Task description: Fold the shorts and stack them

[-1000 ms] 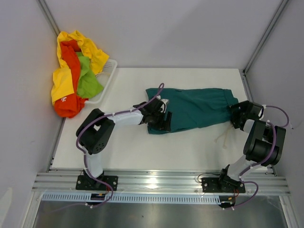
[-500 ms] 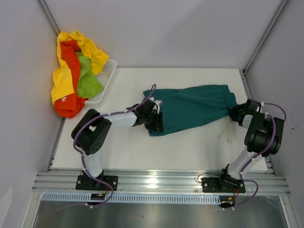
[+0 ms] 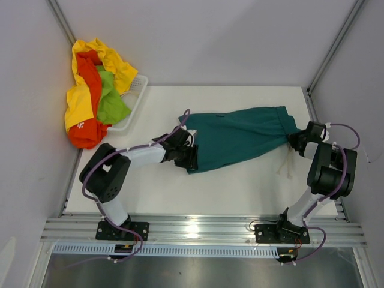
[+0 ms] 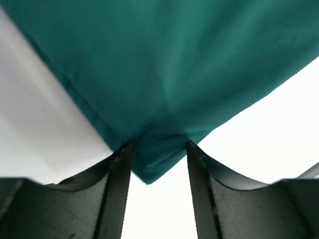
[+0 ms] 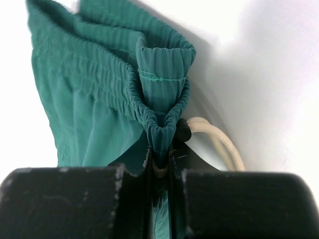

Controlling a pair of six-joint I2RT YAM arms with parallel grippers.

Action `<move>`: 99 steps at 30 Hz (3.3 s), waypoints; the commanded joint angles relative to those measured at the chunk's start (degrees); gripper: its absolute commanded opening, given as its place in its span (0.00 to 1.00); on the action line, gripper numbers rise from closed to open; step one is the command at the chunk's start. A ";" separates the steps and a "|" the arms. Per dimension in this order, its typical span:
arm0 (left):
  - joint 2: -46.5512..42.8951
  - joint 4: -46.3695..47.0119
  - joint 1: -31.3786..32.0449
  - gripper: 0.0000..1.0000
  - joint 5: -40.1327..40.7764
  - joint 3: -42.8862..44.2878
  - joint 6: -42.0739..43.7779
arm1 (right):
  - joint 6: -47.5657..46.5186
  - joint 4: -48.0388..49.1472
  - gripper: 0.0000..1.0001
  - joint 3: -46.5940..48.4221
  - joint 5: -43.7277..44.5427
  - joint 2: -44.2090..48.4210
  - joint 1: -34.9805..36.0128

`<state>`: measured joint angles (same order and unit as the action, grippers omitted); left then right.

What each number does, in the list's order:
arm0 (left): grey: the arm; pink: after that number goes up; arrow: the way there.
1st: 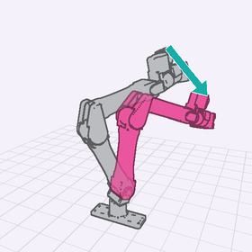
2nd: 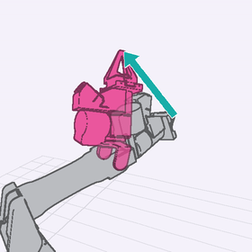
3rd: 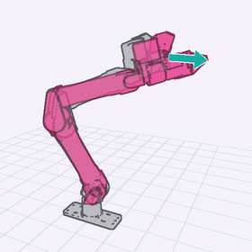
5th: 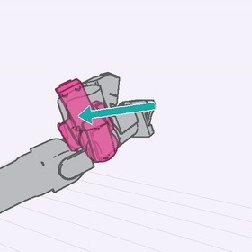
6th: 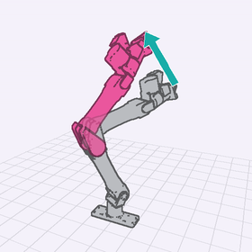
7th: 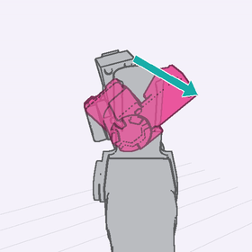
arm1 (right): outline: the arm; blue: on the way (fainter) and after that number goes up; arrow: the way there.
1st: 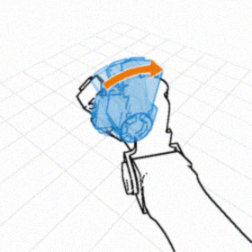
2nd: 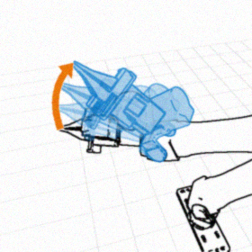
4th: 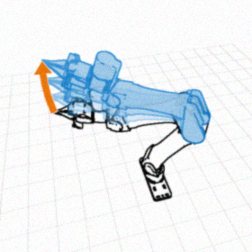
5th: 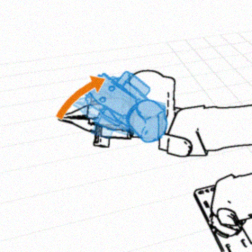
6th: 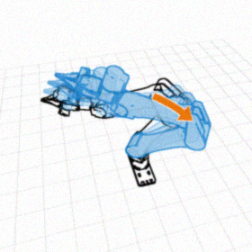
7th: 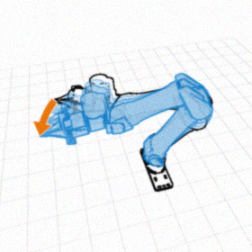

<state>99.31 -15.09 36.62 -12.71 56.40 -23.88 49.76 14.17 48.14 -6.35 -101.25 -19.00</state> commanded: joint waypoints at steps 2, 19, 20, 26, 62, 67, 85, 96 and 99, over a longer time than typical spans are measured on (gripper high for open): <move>-5.69 -3.63 -0.23 0.55 0.93 -0.86 0.76 | -6.77 -2.04 0.00 1.87 8.87 7.80 3.70; 0.16 -15.65 0.29 0.71 2.25 30.97 0.67 | -7.94 -9.15 0.00 -9.98 13.66 25.66 11.88; 4.62 -17.24 0.64 0.71 3.03 33.31 0.85 | -7.05 -9.86 0.00 -10.87 12.60 26.01 11.97; 14.24 -21.56 1.87 0.70 3.30 46.16 1.38 | -4.75 -13.82 0.06 -15.44 5.12 28.12 21.16; 25.75 -26.47 3.54 0.71 5.76 54.39 8.06 | -25.84 -21.72 0.97 14.16 -26.53 -8.17 16.27; 30.85 -26.83 3.72 0.71 6.20 57.50 7.36 | -26.73 -24.10 0.95 14.44 -24.07 -8.88 18.39; 39.30 -29.03 4.69 0.69 11.92 64.62 8.85 | -26.56 -23.49 0.09 11.98 -21.96 -5.11 24.71; 34.12 -23.76 6.27 0.67 9.82 54.80 12.71 | -23.40 -22.79 0.10 -1.11 -21.42 13.07 30.95; 31.39 -20.95 6.44 0.67 8.32 50.58 13.33 | -24.00 -24.89 0.19 -3.49 -20.37 16.86 32.18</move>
<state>134.04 -38.92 42.09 -1.74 111.09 -12.08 25.21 -9.52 46.11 -26.33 -88.44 12.16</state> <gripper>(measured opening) 0.670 0.144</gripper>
